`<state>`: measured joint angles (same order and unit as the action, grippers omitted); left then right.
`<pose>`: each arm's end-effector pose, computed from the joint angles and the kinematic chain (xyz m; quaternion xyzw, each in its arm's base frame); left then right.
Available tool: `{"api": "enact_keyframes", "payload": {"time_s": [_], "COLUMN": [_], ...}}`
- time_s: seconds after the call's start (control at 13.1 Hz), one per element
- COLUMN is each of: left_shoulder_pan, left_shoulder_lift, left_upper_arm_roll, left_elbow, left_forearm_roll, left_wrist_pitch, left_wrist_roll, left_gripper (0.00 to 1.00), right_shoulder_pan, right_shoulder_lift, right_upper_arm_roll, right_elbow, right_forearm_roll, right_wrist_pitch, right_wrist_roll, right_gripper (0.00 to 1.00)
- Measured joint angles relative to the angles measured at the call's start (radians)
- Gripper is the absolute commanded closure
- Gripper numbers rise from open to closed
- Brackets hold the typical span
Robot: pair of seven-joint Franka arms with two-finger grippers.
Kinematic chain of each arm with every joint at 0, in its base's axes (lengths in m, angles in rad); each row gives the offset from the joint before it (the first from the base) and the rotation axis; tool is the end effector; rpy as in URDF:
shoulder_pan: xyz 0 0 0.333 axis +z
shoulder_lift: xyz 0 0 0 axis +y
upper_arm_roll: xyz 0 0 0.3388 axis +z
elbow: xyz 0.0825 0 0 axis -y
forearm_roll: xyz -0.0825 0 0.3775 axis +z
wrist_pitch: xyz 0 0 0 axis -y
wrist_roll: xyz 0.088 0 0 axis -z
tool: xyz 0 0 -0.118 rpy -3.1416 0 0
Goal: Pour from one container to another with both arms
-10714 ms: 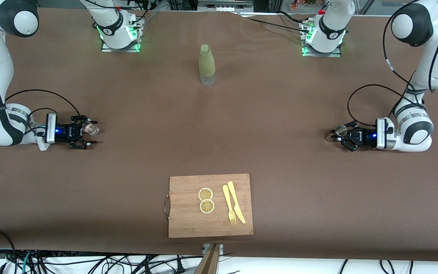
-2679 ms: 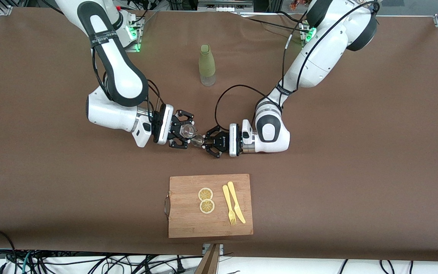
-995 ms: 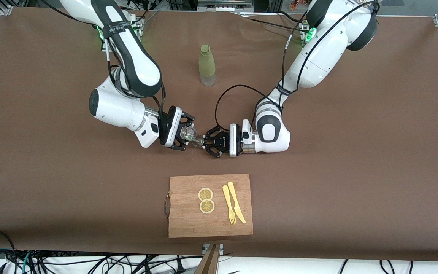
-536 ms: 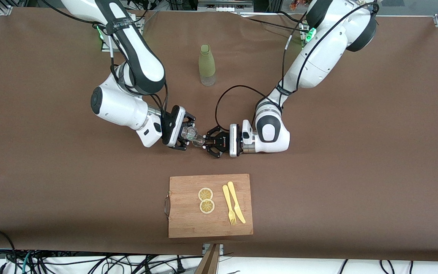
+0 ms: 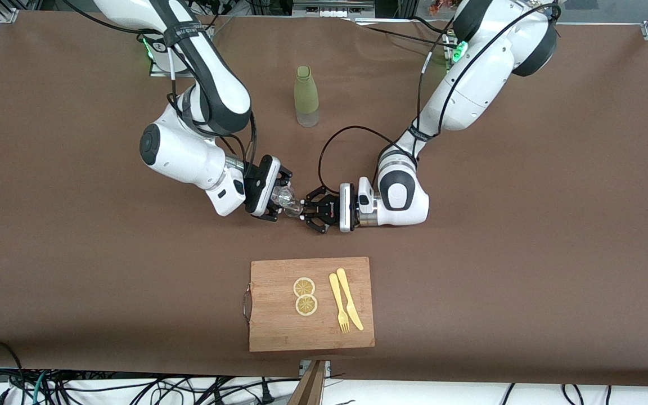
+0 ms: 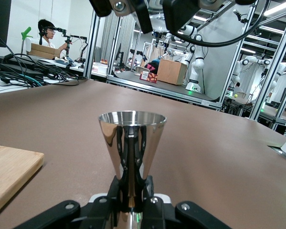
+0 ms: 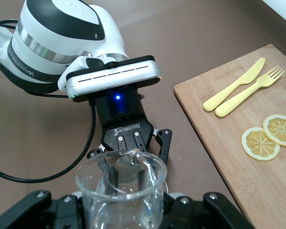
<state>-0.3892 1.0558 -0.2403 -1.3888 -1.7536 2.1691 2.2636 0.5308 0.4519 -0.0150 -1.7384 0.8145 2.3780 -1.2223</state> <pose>0.6001 -0.4433 0.1146 0.5971 -0.4695 0.4015 0.5117 0.5924 0.3523 0.3548 -0.7881 -0.5324 -0.1839 0.2483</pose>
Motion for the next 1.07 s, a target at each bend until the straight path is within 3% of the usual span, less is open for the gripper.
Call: {"api": "enact_keyframes", "payload": {"time_s": [1.07], "left_shoulder_pan": [0.0], "left_shoulder_lift": [0.0], "left_upper_arm_roll": [0.017], "left_elbow": [0.009], "left_forearm_roll": [0.0], "left_wrist_pitch": [0.0], "left_wrist_roll": [0.0], "left_gripper": [1.0], "right_shoulder_pan": [0.0], "right_shoulder_lift": [0.0], "right_upper_arm_roll": [0.003], "right_elbow": [0.002], "right_forearm_roll": [-0.019], "right_wrist_pitch": [0.005], "right_wrist_roll": [0.017], "right_gripper": [0.77]}}
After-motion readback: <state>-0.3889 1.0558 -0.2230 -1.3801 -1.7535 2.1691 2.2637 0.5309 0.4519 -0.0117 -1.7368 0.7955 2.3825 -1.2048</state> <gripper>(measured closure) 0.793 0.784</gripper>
